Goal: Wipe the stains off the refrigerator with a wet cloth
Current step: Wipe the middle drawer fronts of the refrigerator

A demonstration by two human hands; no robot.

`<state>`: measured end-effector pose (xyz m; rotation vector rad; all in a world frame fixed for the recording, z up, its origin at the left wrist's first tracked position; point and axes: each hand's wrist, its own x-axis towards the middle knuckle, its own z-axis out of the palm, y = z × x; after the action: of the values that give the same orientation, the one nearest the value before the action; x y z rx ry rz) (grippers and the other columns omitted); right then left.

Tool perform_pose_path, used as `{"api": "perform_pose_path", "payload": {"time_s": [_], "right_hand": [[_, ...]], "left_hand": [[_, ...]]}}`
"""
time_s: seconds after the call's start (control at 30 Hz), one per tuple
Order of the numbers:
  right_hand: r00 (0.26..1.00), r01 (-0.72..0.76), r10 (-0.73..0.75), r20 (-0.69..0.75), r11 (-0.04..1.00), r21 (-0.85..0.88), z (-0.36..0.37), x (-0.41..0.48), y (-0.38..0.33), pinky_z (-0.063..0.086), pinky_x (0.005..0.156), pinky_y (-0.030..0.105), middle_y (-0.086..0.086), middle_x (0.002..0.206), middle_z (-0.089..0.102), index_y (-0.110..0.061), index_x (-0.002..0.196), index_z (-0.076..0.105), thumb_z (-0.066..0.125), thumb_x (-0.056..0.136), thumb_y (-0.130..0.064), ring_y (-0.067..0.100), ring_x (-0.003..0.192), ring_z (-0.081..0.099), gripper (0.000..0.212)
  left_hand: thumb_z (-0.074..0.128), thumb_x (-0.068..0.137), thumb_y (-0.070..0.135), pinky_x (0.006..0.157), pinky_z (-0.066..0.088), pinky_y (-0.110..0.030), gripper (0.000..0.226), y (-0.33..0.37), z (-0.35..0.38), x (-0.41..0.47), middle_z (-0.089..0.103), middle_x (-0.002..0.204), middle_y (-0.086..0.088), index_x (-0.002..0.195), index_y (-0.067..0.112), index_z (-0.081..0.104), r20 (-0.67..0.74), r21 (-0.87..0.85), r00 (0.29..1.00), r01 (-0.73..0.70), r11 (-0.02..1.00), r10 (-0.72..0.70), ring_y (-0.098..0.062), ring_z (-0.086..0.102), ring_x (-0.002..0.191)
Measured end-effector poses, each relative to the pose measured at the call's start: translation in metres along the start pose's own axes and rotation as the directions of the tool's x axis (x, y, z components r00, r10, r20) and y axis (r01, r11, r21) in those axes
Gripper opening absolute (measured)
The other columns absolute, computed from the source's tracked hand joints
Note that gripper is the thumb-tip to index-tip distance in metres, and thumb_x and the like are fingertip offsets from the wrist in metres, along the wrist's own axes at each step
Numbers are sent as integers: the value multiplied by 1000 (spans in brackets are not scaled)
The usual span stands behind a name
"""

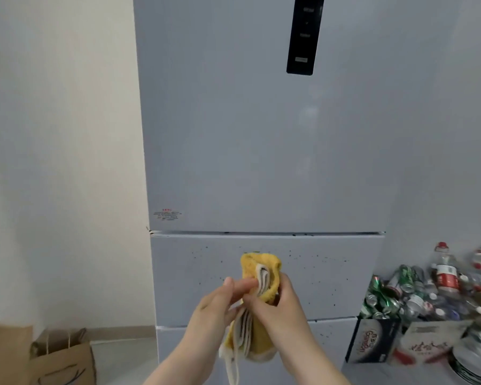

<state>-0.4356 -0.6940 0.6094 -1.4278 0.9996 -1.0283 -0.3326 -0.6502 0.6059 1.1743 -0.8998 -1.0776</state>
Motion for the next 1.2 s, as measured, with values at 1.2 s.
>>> {"api": "perform_pose_path", "payload": {"time_s": [1.2], "right_hand": [[102,580,-881,461,-324,-748,101,195,43,32,82,32,-6,120,44,-33,100,68,53,82,-26,17,98,42,24]], "left_hand": [[30,99,21,95,32,-27,36,-17,-138,143,49,131,4,133,23,43,-443,181,882,-90,979,163,-11,44,116]]}}
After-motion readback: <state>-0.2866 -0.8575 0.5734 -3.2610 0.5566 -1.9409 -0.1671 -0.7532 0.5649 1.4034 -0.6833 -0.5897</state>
